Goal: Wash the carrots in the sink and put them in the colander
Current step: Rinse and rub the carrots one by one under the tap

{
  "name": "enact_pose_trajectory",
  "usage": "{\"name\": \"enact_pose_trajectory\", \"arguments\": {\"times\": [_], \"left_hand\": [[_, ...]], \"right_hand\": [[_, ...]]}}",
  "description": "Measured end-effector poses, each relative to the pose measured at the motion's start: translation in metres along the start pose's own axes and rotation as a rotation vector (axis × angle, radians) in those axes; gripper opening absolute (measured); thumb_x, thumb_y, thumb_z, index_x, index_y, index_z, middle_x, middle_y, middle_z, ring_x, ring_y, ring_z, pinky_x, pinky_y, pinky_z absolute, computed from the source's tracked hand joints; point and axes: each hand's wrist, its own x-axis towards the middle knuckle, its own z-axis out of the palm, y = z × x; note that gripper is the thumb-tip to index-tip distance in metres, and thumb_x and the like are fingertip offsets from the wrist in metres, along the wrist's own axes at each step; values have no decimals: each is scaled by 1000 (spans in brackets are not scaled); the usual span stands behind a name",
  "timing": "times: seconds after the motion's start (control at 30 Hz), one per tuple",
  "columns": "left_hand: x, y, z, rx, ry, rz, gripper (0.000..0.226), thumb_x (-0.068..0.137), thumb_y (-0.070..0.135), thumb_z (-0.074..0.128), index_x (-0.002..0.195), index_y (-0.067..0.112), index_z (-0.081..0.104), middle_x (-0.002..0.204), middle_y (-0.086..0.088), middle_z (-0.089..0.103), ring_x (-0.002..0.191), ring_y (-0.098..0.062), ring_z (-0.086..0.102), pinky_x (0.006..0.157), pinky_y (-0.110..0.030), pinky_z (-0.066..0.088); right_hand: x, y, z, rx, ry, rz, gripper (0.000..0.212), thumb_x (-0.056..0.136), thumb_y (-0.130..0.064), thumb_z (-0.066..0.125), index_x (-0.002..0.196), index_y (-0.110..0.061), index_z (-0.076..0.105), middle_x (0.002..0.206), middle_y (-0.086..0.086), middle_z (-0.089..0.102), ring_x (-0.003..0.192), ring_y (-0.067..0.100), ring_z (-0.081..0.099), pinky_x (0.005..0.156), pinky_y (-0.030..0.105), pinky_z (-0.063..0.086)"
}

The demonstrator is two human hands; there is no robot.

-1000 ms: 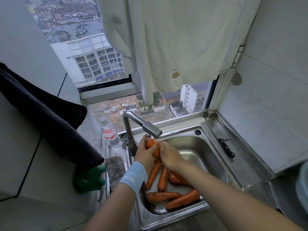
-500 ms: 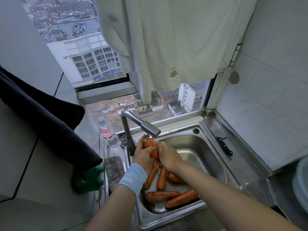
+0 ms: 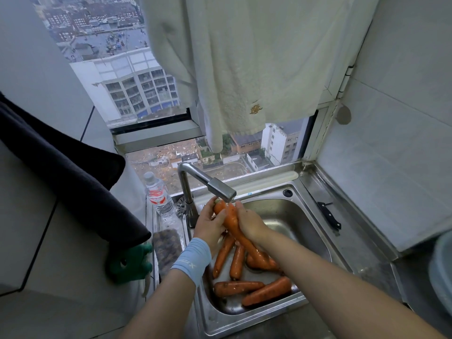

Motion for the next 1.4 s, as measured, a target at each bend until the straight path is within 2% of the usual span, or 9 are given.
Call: {"name": "enact_pose_trajectory", "arguments": {"times": [0.17,0.37,0.5,0.63,0.77,0.93,1.13,1.23,1.4], "left_hand": [[0,4,5,204,100,-54,30,91,28,72,111,33,50,116,-11,61,104,-34,66,93,-54,56],[4,13,4,398,235,51,8,101,29,55,106,27,61,101,-3,63,89,-20,62,91,-42,56],[1,9,-3,315,116,-34,43,106,21,44,83,47,70,111,-10,63,106,-35,64,95,-57,54],[-4,16,-1,194,26,-50,22,100,8,57,107,29,62,113,-7,57,99,-28,64,86,-52,60],[2,25,3,277,225,-14,9,96,23,65,90,20,60,92,-7,61,80,-25,63,79,-56,60],[3,30,-4,283,296,-20,10,101,29,58,94,25,64,94,-1,57,89,-27,58,85,-55,59],[-7,25,-15,207,-12,-35,47,96,5,63,132,33,51,115,-4,50,104,-28,62,91,-51,58],[-7,22,-11,285,-61,-58,43,88,5,74,114,36,60,115,-6,54,103,-30,64,90,-49,59],[4,20,-5,585,-44,23,39,73,24,88,107,26,68,113,-8,66,96,-24,69,79,-44,63]], "right_hand": [[-13,-4,-6,103,-146,83,64,111,-46,24,94,-6,71,78,16,72,73,30,67,65,30,55],[-8,9,-12,-114,-326,-91,33,101,-36,61,127,-15,60,115,13,70,95,22,67,93,42,55],[-13,2,-14,-281,-268,-208,46,105,-50,44,113,-11,68,101,13,72,85,20,66,85,41,53],[-2,0,-15,-295,-129,-148,68,109,-53,24,101,-8,74,105,19,74,101,30,69,95,38,50],[-5,-5,-13,-466,-134,-262,45,108,-51,28,88,-26,60,104,7,68,104,29,64,85,34,43],[-11,2,-16,-882,-112,-509,51,93,-58,61,133,-28,49,121,-2,65,107,23,64,88,35,44],[-3,-3,-33,-689,-119,-340,57,107,-59,23,79,-26,60,83,2,66,83,21,64,88,37,48],[-3,0,-42,-633,-131,-248,61,111,-48,17,64,-29,52,61,-7,50,59,6,49,93,35,48],[4,12,-42,-736,28,-260,62,110,-49,15,74,-22,58,84,5,68,88,26,66,89,38,48]]}}
